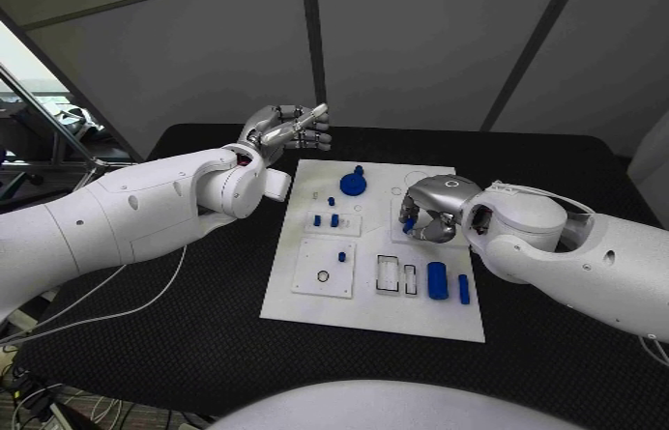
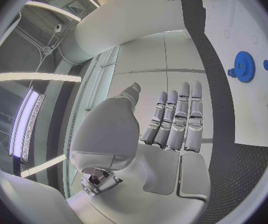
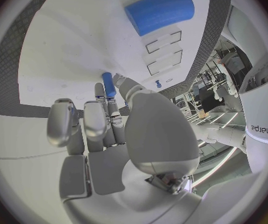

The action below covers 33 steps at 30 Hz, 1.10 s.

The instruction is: Assemble the parts on the task board

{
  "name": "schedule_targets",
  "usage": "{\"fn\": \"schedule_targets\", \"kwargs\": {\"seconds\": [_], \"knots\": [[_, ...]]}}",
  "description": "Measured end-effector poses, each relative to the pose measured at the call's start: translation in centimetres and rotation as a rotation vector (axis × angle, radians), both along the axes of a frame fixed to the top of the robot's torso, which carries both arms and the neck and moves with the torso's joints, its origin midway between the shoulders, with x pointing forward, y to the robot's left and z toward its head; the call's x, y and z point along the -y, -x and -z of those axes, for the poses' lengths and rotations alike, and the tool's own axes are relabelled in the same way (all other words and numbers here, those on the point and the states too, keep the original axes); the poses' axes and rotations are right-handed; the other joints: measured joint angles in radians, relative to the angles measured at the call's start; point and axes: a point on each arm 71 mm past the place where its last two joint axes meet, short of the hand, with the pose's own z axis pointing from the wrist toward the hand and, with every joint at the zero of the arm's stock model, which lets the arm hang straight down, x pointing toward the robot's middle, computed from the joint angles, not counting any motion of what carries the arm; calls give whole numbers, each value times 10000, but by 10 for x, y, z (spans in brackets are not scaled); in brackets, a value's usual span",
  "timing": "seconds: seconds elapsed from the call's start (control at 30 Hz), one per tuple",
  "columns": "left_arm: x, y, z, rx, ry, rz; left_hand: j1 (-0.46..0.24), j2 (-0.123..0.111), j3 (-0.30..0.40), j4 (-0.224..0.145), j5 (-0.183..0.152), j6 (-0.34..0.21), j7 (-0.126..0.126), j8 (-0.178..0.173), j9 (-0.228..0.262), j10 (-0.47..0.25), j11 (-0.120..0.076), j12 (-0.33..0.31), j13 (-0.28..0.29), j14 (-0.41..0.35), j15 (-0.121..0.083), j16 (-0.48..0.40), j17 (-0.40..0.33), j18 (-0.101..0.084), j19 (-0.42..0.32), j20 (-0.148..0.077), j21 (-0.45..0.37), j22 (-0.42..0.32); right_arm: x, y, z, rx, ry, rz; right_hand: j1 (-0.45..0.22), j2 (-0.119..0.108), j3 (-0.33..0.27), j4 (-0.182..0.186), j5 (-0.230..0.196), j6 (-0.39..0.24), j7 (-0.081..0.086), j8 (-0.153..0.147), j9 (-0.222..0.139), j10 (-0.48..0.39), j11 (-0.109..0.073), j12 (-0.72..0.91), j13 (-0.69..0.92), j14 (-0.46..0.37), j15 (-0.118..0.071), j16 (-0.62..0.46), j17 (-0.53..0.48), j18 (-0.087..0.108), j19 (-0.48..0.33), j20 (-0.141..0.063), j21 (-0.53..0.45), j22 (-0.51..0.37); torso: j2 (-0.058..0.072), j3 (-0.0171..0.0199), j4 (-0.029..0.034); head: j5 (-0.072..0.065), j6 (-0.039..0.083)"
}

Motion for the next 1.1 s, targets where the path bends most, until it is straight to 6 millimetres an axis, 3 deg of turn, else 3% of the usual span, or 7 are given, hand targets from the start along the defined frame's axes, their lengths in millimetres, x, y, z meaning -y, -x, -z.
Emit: {"fn": "schedule_targets", "kwargs": {"seconds": [0.43,0.83,1.1], "knots": [[-1,0,0,0,-2,2,0,0,0,0,0,0,0,0,1,35,35,-37,1,0,0,0,-10,-1,0,0,0,-21,-2,1,-3,258,-379,-93,459,372,870,-435,-298,924,-15,396,102,1005,-128,117,49,-31,-176,360,477,1,529,-166,582,7,4,-4,0,12,-18],[-2,0,0,-6,-3,9,0,0,0,0,0,-73,0,0,-8,34,35,-84,2,0,1,-82,-46,-1,36,-37,-81,-112,-2,20,-21,949,-1435,-441,640,339,1099,-665,-345,1048,-66,471,186,1045,-88,51,121,5,-212,424,521,1,607,-176,680,5,-6,-4,-5,48,-28],[1,0,0,-8,17,52,41,-41,0,0,0,-73,0,0,-7,35,35,-84,2,72,0,-117,-59,-1,36,-37,-116,-173,-34,43,-37,1027,-2477,-1331,658,332,1142,-709,-283,1004,-25,470,178,1045,-88,-4,170,5,-212,423,555,1,607,-176,680,4,-7,2,-6,122,-19]]}}
